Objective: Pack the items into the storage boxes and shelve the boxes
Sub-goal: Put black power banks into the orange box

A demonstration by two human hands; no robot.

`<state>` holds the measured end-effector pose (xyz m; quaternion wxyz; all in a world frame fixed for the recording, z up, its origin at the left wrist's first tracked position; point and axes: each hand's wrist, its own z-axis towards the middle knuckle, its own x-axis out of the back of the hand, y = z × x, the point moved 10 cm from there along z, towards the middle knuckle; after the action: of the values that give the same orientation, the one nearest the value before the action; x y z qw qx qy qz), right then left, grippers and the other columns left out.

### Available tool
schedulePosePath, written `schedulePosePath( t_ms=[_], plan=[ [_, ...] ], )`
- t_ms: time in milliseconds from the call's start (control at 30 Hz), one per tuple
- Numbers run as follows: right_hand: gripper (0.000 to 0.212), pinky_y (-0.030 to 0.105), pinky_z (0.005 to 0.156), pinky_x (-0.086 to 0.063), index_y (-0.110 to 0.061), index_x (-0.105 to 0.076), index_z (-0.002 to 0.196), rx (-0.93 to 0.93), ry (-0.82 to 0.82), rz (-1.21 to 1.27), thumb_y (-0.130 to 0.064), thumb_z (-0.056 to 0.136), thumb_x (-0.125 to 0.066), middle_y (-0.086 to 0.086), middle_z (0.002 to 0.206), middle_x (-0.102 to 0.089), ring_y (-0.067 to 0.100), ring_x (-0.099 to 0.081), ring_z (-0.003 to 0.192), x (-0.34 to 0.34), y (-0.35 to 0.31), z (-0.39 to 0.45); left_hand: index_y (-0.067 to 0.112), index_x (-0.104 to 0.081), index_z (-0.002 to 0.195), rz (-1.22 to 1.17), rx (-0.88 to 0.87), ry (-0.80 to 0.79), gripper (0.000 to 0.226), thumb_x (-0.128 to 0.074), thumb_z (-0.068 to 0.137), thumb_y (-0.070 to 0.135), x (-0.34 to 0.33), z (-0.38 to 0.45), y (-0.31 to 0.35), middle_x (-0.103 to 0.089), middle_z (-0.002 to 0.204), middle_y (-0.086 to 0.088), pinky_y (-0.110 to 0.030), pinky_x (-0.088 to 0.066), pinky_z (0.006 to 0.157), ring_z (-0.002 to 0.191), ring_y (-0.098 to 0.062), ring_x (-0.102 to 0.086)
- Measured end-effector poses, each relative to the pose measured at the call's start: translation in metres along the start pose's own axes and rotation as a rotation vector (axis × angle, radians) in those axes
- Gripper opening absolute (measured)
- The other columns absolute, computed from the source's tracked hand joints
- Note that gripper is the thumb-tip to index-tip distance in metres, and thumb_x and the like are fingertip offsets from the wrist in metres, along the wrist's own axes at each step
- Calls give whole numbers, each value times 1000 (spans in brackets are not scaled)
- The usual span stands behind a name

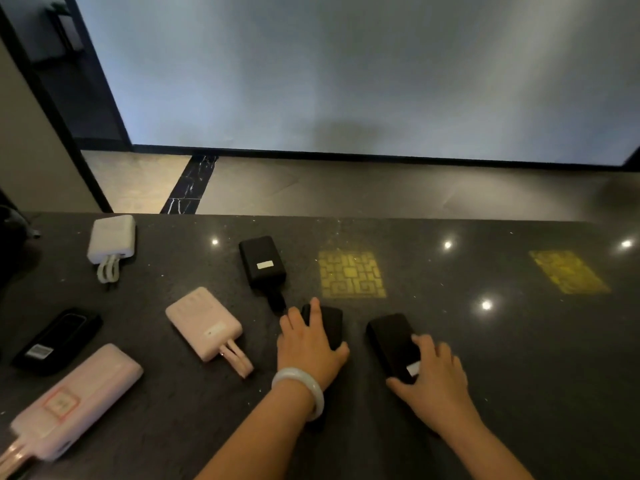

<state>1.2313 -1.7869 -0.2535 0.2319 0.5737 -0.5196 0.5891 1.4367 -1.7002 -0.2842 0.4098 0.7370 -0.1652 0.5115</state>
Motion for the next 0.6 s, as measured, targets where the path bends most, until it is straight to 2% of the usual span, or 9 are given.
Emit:
schedulePosePath(
  t_ms=[133,233,333,400,467,600],
  plan=[
    [90,38,102,-38,-35,-23,136,-84,-48,18,-58,66,-75,-1,133,-36,22,-39,123,-3,33,-40,31,3,151,-2,-15,-24,99,-58,78,64,-6,-32,4,-11,151,-10,-46,-35,109,137,-33,-19],
    [107,43,108,-32,-24,-14,148,-146,-31,11,-64,67,-70,7,145,-29,28,-30,133,-4,31,-47,31,5,151,13,13,-35,103,-57,76,68,-12,-62,8,-10,152,-11,-45,-35,109,137,-33,-18],
    [93,38,108,-33,-14,-24,146,-143,85,-15,-56,76,-69,8,143,-32,26,-32,132,3,23,-53,32,6,150,43,38,-93,108,-58,73,71,-21,-88,15,-7,152,-10,-44,-33,110,137,-32,-17],
    [84,37,108,-33,-15,-31,142,-169,75,43,-53,77,-69,6,140,-34,25,-33,130,3,30,-64,34,6,150,69,31,-128,106,-59,74,68,-26,-103,20,-9,151,-9,-43,-35,108,136,-31,-19],
    [87,38,110,-31,-18,-29,144,-190,60,110,-53,76,-70,4,141,-32,24,-30,131,4,44,-80,36,5,150,69,33,-155,104,-61,75,64,-28,-114,21,-11,150,-9,-42,-37,107,134,-30,-21],
    [92,37,109,-31,-23,-27,145,-202,175,174,-56,72,-71,0,136,-33,20,-30,127,45,90,-124,37,0,151,44,-1,-222,100,-63,76,60,-34,-137,48,-12,149,-8,-44,-35,109,136,-30,-20]
  ],
)
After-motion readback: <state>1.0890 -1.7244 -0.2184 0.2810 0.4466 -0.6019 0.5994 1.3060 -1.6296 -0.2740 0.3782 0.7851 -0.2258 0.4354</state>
